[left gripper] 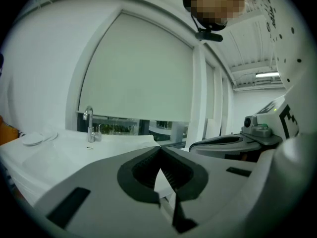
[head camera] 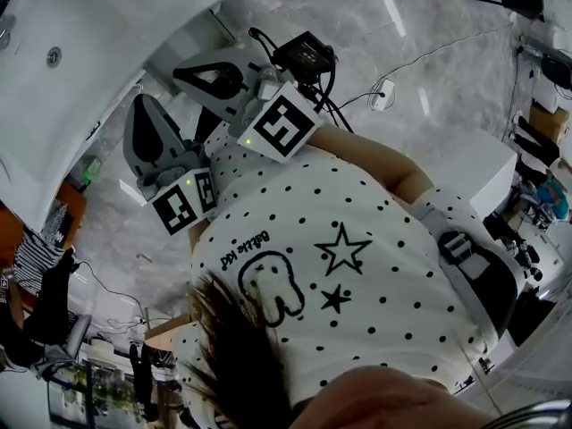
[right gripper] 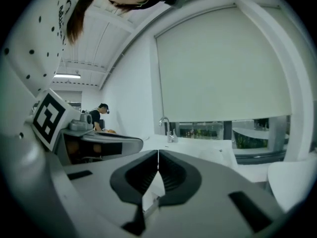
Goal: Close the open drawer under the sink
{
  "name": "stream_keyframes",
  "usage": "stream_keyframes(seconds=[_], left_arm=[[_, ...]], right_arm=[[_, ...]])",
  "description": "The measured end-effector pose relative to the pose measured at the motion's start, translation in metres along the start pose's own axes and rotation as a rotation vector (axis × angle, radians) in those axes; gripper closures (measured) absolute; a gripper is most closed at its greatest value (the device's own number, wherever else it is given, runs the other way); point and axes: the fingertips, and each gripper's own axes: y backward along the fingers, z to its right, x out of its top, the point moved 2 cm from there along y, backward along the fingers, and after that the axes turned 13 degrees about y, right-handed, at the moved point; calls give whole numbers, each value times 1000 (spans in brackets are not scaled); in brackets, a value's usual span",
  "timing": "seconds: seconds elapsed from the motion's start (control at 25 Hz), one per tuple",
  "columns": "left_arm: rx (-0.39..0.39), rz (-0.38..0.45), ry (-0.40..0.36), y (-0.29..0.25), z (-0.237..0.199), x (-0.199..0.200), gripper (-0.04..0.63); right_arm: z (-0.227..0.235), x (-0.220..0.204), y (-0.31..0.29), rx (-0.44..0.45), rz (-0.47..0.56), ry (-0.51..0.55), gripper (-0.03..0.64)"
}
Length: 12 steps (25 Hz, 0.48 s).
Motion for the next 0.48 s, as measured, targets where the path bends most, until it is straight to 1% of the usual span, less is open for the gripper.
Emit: stream_keyframes(seconds=[0.08,0.16,0.48], left_arm=[[-10,5,-2,2,7,-1,591],[-21,10,-3,4,12,-1,591],[-30,18,14,15,10,-2,591]], right_arm=[[-7,3,3,34,8,41,601],[-12,6,7,46,13,64,601],[-15,4,15,2,-7,38,601]])
